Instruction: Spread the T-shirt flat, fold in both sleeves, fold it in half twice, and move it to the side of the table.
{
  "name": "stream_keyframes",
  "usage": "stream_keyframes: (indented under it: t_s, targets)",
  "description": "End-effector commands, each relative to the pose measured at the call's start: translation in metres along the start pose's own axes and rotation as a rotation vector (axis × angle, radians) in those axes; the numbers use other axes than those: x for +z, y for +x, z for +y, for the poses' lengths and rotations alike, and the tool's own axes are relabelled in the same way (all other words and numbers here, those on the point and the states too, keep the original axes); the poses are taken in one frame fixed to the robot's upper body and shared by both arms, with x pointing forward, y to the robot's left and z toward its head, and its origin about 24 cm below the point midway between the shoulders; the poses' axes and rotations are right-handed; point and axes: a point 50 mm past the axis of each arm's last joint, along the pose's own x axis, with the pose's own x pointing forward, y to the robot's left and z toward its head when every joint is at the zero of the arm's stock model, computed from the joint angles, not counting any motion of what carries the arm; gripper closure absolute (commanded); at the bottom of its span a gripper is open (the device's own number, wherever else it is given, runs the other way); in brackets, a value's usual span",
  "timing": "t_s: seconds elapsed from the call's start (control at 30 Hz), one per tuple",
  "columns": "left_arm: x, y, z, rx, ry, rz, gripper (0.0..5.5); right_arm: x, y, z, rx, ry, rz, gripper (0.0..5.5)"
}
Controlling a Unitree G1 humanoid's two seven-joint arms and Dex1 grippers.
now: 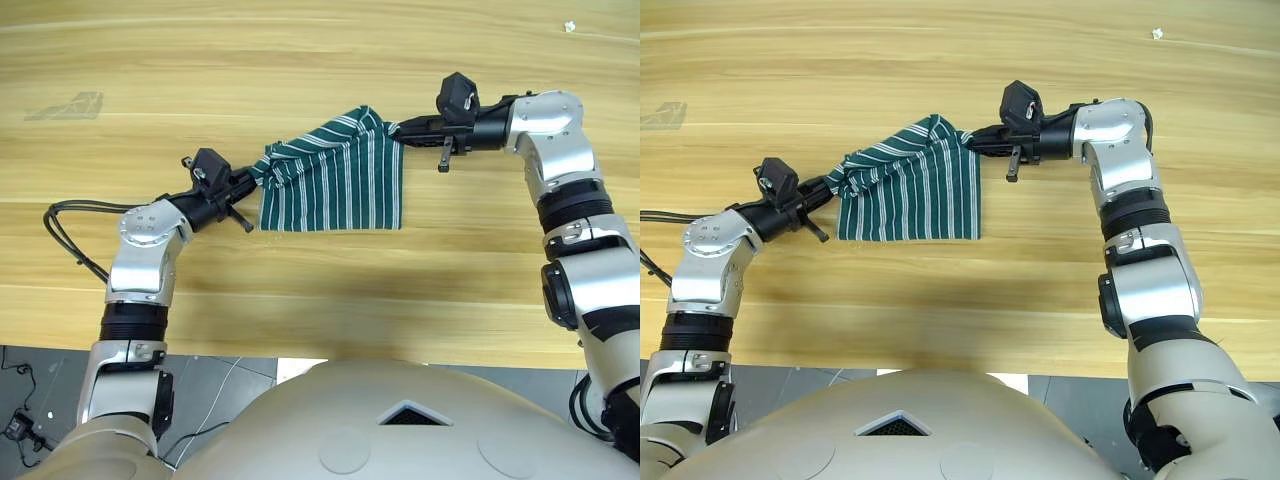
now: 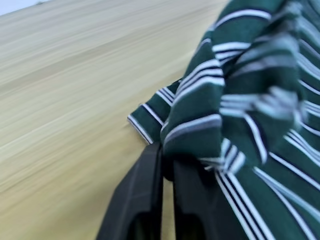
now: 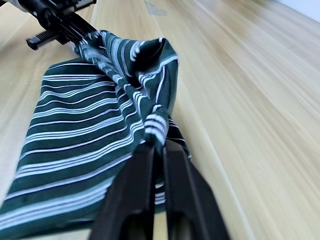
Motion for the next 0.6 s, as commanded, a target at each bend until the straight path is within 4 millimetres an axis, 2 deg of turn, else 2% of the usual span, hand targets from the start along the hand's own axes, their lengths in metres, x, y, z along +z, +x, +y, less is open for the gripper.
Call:
stream_keyframes:
  t_s: [0.03,0.1,0.23,0.33,0.37,0.47,0.6]
  targets:
    - [0.000,0.008,0.015,0.156,-0.095,-0.007,4.55,0.001,-0.002,-0.008,-0.099,0.018,-0.016,4.52]
    - [-0.001,0.010,0.012,0.151,-0.131,-0.027,4.14,-0.005,-0.002,-0.007,-0.127,0.023,-0.003,4.07]
    - [-0.003,0.013,-0.005,0.069,-0.169,-0.062,3.48,-0.016,0.000,-0.004,-0.171,0.042,0.010,3.31]
    - [-0.003,0.013,-0.007,0.077,-0.199,-0.083,3.11,-0.016,0.004,-0.001,-0.171,0.043,-0.035,2.87]
    - [-0.003,0.014,-0.005,0.098,-0.209,-0.088,2.95,-0.014,0.007,0.000,-0.164,0.044,-0.056,2.69]
    - [0.003,0.014,0.008,0.241,-0.216,-0.124,2.95,-0.005,0.013,0.004,-0.158,0.035,-0.144,2.69]
    - [0.033,0.001,0.035,0.511,-0.308,-0.303,2.95,0.023,0.031,0.005,-0.228,-0.078,-0.285,2.69]
